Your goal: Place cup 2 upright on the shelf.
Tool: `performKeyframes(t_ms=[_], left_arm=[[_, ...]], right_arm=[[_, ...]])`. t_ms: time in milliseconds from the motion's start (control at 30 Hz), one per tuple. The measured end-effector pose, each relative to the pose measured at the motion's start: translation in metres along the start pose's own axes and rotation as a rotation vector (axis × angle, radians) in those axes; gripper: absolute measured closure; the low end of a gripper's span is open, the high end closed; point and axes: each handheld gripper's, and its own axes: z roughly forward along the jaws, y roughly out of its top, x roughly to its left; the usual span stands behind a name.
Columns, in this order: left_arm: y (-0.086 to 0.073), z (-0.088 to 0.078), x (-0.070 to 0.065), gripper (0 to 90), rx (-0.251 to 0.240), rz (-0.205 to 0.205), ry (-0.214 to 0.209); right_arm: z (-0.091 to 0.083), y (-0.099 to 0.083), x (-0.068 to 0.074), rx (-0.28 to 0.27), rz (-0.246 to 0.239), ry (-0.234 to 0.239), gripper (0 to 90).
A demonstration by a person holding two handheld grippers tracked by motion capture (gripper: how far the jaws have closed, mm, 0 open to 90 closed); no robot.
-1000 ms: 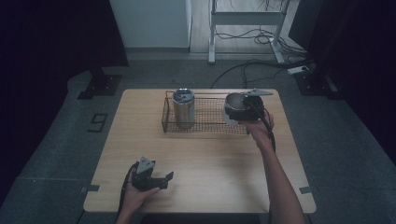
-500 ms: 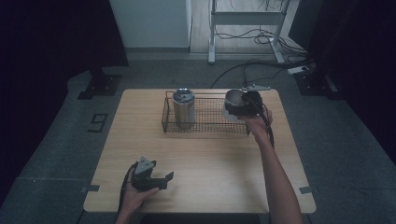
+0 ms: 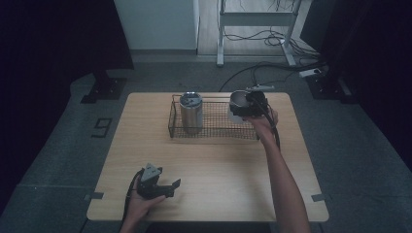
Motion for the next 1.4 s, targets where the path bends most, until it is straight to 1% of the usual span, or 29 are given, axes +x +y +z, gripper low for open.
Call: performKeyframes(t_ms=[200,300,400,767,1100,1400], left_arm=[[0.000,0.001,0.000,10.1,0.003,0.002,0.004],[0.000,0.001,0.000,10.1,0.005,0.003,0.002],[0.000,0.001,0.000,10.1,0.010,0.006,0.001],[-0.001,0.001,0.000,10.1,0.011,0.007,-0.002],[-0.001,0.001,0.000,10.2,0.015,0.009,-0.001],[-0.002,0.002,0.000,10.2,0.019,0.012,-0.001]], right_arm=[[0.002,0.006,-0.003,0.001,0.003,-0.008,7.4],[0.003,0.009,-0.004,-0.008,0.008,-0.010,7.5],[0.005,0.012,-0.006,-0.004,0.017,-0.010,7.4],[0.017,0.020,-0.005,0.011,0.008,-0.020,7.4],[0.027,0.019,-0.003,0.024,0.003,-0.018,7.4],[0.034,0.014,-0.005,0.040,0.008,-0.022,7.5]])
